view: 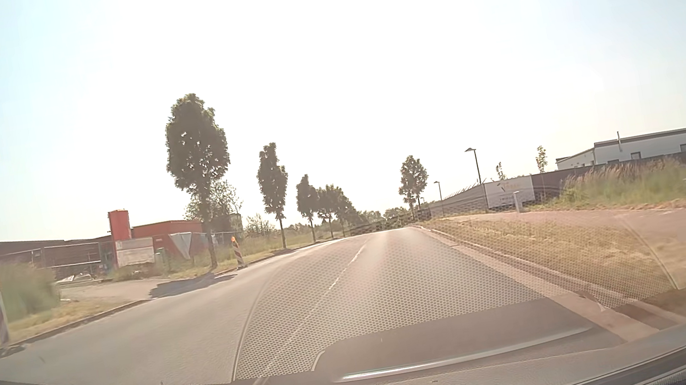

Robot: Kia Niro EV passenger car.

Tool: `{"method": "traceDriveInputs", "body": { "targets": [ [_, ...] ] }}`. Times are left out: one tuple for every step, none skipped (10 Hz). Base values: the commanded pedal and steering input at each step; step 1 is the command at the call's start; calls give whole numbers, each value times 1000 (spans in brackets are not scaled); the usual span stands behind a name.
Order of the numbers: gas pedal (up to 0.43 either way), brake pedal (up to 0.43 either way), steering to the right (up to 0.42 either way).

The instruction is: Follow the waypoints while adhering to traffic rules and regulations

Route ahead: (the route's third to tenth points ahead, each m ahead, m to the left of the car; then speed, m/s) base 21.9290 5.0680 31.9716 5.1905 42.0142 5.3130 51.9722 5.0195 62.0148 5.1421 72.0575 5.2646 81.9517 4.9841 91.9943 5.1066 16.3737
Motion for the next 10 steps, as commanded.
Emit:
{"method": "traceDriveInputs", "body": {
  "targets": [
    [177,6,2],
    [177,6,2],
    [177,6,2],
    [177,6,2],
    [177,6,3],
    [177,6,4],
    [177,6,4],
    [177,6,4],
    [177,6,4],
    [177,6,4]
  ]
}}
